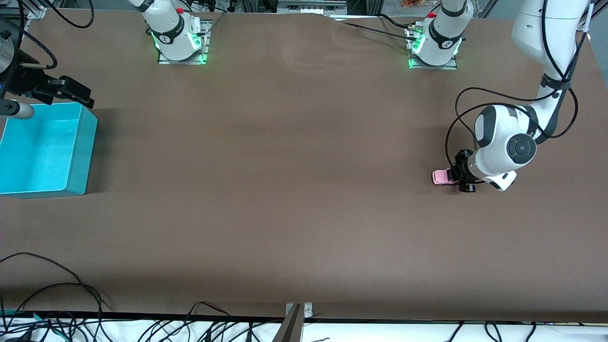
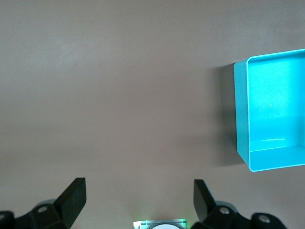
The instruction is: Wind and store pink jeep toy
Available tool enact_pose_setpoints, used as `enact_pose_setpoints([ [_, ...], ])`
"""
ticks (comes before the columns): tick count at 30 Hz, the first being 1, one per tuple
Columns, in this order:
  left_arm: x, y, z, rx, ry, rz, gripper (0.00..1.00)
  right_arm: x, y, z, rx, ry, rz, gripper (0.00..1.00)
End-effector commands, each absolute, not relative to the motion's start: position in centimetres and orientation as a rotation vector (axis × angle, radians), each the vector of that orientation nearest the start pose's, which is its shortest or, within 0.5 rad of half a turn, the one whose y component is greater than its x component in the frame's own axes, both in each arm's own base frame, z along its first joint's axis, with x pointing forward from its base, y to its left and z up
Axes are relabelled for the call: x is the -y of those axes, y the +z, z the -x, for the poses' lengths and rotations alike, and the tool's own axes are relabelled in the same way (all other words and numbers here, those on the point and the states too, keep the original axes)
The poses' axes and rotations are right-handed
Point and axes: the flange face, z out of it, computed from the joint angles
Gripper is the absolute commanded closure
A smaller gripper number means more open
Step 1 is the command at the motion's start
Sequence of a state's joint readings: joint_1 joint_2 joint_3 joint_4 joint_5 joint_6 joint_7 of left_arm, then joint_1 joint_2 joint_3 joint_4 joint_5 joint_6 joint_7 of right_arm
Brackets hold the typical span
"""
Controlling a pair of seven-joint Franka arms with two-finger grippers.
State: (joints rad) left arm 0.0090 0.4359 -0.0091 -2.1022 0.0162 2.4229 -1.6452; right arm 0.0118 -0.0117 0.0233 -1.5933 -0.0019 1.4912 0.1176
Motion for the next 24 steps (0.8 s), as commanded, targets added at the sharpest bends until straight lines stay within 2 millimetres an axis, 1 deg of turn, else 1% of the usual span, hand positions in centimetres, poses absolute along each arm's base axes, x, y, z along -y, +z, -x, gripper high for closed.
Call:
enact_pose_setpoints([
  [1, -0.2, 20.0, -56.8, -2.357, -0.074, -2.223, 0.74, -1.9, 62.3, -53.9, -0.126, 0.138, 3.129, 0.00],
  [6, -0.4, 19.7, -56.8, -2.345, -0.069, -2.250, 0.84, -1.9, 62.3, -53.9, -0.126, 0.136, 3.129, 0.00],
  [10, -1.2, 19.2, -56.7, -2.340, -0.052, -2.281, 0.84, -2.0, 62.3, -53.9, -0.126, 0.136, 3.129, 0.00],
  [16, -1.4, 18.1, -56.8, -2.329, -0.037, -2.287, 0.84, -1.9, 62.3, -53.9, -0.129, 0.136, 3.129, 0.00],
  [20, -1.6, 18.0, -57.0, -2.327, -0.028, -2.279, 0.84, -2.0, 62.3, -53.9, -0.126, 0.136, 3.129, 0.00],
  [24, -2.3, 17.7, -57.0, -2.340, -0.030, -2.267, 0.84, -2.0, 62.3, -53.9, -0.126, 0.136, 3.129, 0.00],
])
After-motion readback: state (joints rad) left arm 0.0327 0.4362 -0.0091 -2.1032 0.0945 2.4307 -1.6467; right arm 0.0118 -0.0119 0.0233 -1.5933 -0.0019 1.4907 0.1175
